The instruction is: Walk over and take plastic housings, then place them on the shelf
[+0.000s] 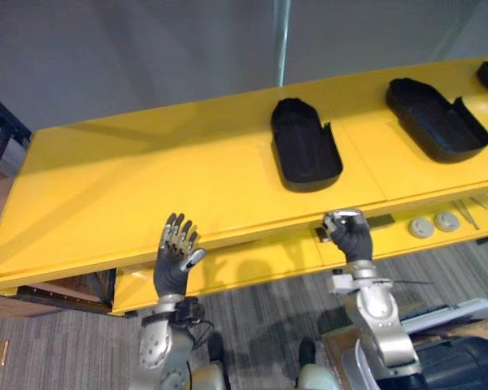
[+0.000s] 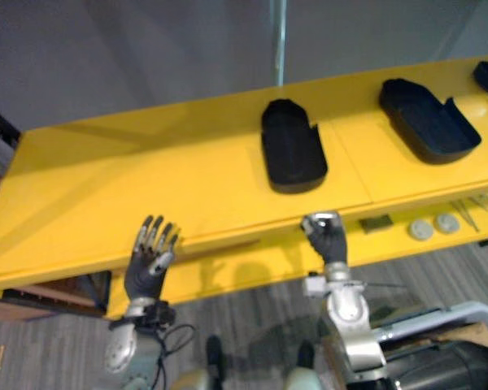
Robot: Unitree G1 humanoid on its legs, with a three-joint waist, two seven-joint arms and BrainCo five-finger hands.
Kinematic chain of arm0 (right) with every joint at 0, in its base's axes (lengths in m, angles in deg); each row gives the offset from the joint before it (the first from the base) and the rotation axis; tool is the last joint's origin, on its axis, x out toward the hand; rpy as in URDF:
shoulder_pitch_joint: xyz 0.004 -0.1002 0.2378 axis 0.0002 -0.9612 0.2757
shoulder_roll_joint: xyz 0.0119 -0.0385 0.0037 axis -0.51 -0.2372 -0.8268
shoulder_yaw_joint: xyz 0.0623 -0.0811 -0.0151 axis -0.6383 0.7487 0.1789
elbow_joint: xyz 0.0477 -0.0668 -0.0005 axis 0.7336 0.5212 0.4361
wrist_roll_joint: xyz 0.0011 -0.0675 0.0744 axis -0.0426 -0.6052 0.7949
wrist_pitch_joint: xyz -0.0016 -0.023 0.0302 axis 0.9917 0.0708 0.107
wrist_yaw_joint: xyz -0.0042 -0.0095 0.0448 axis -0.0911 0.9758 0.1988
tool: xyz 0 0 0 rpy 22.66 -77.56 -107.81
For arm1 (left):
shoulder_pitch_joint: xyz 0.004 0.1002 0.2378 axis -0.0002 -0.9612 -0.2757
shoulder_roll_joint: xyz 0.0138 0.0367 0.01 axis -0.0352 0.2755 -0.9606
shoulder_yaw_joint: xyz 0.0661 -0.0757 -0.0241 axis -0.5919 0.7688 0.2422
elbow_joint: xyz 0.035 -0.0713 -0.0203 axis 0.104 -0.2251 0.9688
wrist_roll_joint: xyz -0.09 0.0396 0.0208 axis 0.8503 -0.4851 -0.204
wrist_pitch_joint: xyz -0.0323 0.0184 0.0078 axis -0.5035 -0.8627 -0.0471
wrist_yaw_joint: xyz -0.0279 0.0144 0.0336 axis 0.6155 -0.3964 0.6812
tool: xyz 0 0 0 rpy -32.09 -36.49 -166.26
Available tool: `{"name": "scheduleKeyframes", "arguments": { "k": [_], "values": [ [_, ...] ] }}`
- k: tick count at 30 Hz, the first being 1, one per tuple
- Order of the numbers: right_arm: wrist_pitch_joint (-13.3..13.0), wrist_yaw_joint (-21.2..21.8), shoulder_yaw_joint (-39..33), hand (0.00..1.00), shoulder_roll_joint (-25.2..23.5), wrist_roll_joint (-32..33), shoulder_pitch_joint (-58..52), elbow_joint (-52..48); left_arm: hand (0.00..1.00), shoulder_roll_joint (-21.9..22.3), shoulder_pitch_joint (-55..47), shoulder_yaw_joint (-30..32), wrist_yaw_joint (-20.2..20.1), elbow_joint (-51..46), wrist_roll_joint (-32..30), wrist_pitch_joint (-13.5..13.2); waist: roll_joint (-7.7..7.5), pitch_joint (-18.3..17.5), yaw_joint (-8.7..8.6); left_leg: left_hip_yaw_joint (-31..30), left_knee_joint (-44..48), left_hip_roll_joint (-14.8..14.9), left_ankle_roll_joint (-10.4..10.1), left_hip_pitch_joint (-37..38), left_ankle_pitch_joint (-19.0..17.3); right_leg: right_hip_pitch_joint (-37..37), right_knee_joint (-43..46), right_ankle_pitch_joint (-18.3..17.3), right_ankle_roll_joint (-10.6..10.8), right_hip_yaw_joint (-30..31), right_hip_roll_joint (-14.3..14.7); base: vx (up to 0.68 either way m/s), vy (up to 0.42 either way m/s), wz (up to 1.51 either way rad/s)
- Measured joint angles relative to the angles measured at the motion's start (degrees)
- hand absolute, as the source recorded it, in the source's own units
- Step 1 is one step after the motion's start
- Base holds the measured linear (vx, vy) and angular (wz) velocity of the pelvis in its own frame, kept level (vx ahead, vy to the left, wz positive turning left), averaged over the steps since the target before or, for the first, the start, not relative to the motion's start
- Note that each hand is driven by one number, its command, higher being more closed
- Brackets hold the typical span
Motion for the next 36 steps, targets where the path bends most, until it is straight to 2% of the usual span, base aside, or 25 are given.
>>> {"name": "scheduleKeyframes", "arguments": {
  "k": [5, 11, 15, 24, 36],
  "values": [
    [-0.02, -1.34, -0.29, 1.0, -0.01, -0.05, 4.97, 1.99, 0.0, 0.04, 1.24, 0.04, -0.46, -0.05, 0.04, 0.0, -0.07, 0.15, 0.51, -0.92, 0.06, -0.15, 0.49, -2.04, 0.93, -2.17, 1.53, -0.21, -0.35, -0.69, -0.16, 0.0, 0.005, 0.1],
    [0.03, -1.94, -0.87, 1.0, -0.08, -1.64, 10.94, 1.95, 0.0, 0.11, 4.65, 0.19, -0.36, -0.1, 0.15, -0.02, -0.42, 2.44, 0.56, -1.43, 0.05, -0.33, 0.52, -2.69, 1.22, -3.62, 3.96, -1.29, -0.48, -0.82, -0.48, -0.01, 0.001, 0.03],
    [2.5, -4.26, -1.47, 1.0, -0.08, -1.72, 13.86, 1.96, 0.0, 0.31, 7.13, 1.24, -0.12, -0.25, 0.14, -0.01, -0.28, 6.1, 0.54, -1.5, 0.05, -0.5, 0.53, -3.46, 1.45, -4.74, 4.69, -1.32, -0.44, -0.76, -0.7, -0.03, 0.001, 0.01],
    [4.79, -8.15, -4.36, 1.0, -0.05, -1.68, 19.65, 4.47, 0.0, 0.65, 9.97, 1.72, 2.21, -0.62, 0.13, -0.17, -0.23, 9.37, 0.48, -2.4, 0.3, -1.23, 1.1, -4.88, 2.03, -6.19, 5.82, -1.28, -0.1, -1.08, -1.42, 0.03, 0.006, 0.05],
    [4.52, -10.77, -5.89, 1.0, 0.39, -2.74, 26.94, 9.44, 0.0, 0.68, 10.68, 3.23, 2.42, -0.99, 0.17, -0.37, -0.31, 11.63, 0.39, -3.19, 0.11, -1.75, 1.36, -5.71, 2.42, -7.23, 7.68, -2.74, -0.32, -2.22, -2.18, 0.0, 0.0, 0.03]
  ]
}}
